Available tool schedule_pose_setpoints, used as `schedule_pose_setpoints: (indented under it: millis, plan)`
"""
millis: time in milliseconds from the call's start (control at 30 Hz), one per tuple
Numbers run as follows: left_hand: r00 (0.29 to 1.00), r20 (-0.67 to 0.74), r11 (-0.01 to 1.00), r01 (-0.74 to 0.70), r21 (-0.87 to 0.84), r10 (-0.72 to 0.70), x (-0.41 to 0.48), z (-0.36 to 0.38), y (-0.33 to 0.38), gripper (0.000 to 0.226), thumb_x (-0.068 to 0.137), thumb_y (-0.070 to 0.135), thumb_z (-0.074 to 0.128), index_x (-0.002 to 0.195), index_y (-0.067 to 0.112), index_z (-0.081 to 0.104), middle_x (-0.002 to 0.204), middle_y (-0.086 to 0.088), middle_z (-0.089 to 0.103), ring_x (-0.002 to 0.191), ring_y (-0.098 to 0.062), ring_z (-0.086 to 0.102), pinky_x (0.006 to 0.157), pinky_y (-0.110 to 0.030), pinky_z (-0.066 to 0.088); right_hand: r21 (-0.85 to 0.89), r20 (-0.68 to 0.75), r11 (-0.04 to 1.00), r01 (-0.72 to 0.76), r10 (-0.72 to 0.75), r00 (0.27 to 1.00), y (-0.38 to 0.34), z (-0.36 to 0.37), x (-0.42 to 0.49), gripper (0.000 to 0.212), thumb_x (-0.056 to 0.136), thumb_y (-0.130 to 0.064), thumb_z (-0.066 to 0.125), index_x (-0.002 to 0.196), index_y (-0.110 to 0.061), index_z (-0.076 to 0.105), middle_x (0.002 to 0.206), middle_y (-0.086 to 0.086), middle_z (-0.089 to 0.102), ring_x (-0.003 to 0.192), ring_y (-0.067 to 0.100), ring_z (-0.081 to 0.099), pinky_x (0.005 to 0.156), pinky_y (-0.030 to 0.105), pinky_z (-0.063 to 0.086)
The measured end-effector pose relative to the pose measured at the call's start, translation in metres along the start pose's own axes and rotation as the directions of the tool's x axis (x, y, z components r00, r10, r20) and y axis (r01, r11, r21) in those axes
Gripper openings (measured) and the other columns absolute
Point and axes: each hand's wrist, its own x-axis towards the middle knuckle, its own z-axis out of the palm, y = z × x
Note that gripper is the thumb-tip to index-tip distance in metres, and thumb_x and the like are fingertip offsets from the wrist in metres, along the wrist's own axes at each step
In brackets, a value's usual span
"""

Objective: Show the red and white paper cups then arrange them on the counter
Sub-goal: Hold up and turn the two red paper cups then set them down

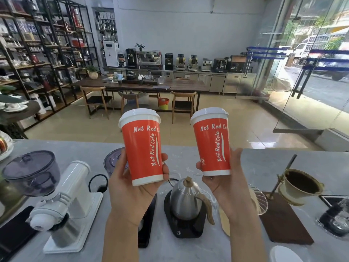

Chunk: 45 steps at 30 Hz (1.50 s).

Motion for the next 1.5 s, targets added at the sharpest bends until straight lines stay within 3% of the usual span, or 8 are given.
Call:
schedule_pose_setpoints:
  millis: [133,300,600,933,1067,1200,1333,1500]
  plan:
    - [1.0,0.0,1.0,0.01,-0.023,-0.01,-0.002,-0.002,-0.002,0.074,0.096,0.056,0.043,0.148,0.003,0.036,0.11,-0.025,0.062,0.091,-0.033,0.063,0.076,-0.039,0.058,-0.085,-0.015,0.995,0.053,-0.054,0.998,0.0,0.004,-0.003,0.082,0.065,-0.049,0.084,0.135,-0.028,0.046,0.116,0.017,0.064,0.088,0.036,0.069,0.053,0.033,0.057]
    - [1.0,-0.007,1.0,0.004,-0.017,-0.004,0.0,-0.007,-0.003,0.076,0.096,0.057,0.043,0.149,0.004,0.033,0.109,-0.025,0.062,0.085,-0.032,0.064,0.072,-0.038,0.059,-0.172,-0.075,0.983,0.068,-0.081,0.994,-0.001,-0.003,-0.002,0.06,0.079,-0.047,0.071,0.132,-0.03,0.049,0.121,0.017,0.066,0.097,0.039,0.069,0.054,0.033,0.058]
    - [1.0,0.0,1.0,0.007,0.014,-0.007,0.003,-0.008,-0.006,0.075,0.098,0.057,0.035,0.15,0.003,0.031,0.107,-0.026,0.064,0.083,-0.033,0.065,0.072,-0.038,0.059,-0.316,-0.154,0.946,0.065,-0.119,0.981,0.0,-0.01,0.002,0.055,0.074,-0.058,0.07,0.121,-0.032,0.061,0.115,0.01,0.069,0.098,0.03,0.07,0.061,0.033,0.059]
    - [0.998,0.057,0.997,0.038,-0.071,-0.034,0.001,-0.011,-0.004,0.072,0.098,0.055,0.035,0.145,0.0,0.038,0.109,-0.026,0.062,0.085,-0.034,0.064,0.074,-0.039,0.057,-0.168,-0.124,0.986,0.001,-0.022,0.992,0.001,-0.002,0.003,0.053,0.086,-0.052,0.052,0.121,-0.012,0.06,0.104,0.023,0.072,0.088,0.036,0.071,0.05,0.033,0.058]
    - [0.995,-0.04,0.982,-0.089,0.165,0.096,-0.002,-0.004,-0.002,0.071,0.089,0.053,0.057,0.142,0.007,0.047,0.123,-0.028,0.061,0.098,-0.045,0.065,0.077,-0.05,0.056,-0.031,-0.051,0.996,-0.084,0.082,0.995,0.001,0.005,0.001,0.064,0.076,-0.064,0.057,0.11,-0.011,0.068,0.095,0.022,0.071,0.079,0.033,0.069,0.044,0.029,0.054]
    - [0.964,-0.053,0.911,-0.226,0.344,0.26,-0.009,0.015,0.002,0.062,0.07,0.053,0.081,0.12,0.019,0.068,0.113,-0.019,0.071,0.099,-0.046,0.068,0.077,-0.056,0.056,0.299,0.169,0.925,-0.236,0.192,0.967,0.0,0.001,0.002,0.085,0.07,-0.045,0.082,0.137,-0.005,0.047,0.114,0.021,0.06,0.09,0.033,0.067,0.044,0.026,0.055]
    - [0.943,-0.125,0.864,-0.224,0.45,0.309,-0.01,0.026,0.003,0.091,0.049,0.06,0.089,0.125,0.02,0.058,0.105,-0.012,0.074,0.09,-0.037,0.072,0.068,-0.046,0.06,0.522,0.367,0.742,-0.421,0.25,0.896,0.006,-0.007,0.009,0.072,0.088,-0.046,0.059,0.141,-0.003,0.036,0.124,0.02,0.053,0.103,0.031,0.061,0.054,0.027,0.058]
    - [0.925,-0.191,0.828,-0.184,0.529,0.328,-0.007,0.027,0.0,0.115,0.037,0.068,0.087,0.133,0.018,0.051,0.108,-0.013,0.072,0.087,-0.032,0.073,0.063,-0.038,0.06,0.516,0.342,0.746,-0.42,0.27,0.9,0.016,-0.012,0.015,0.072,0.088,-0.042,0.06,0.144,-0.007,0.033,0.126,0.022,0.054,0.09,0.028,0.065,0.052,0.027,0.057]
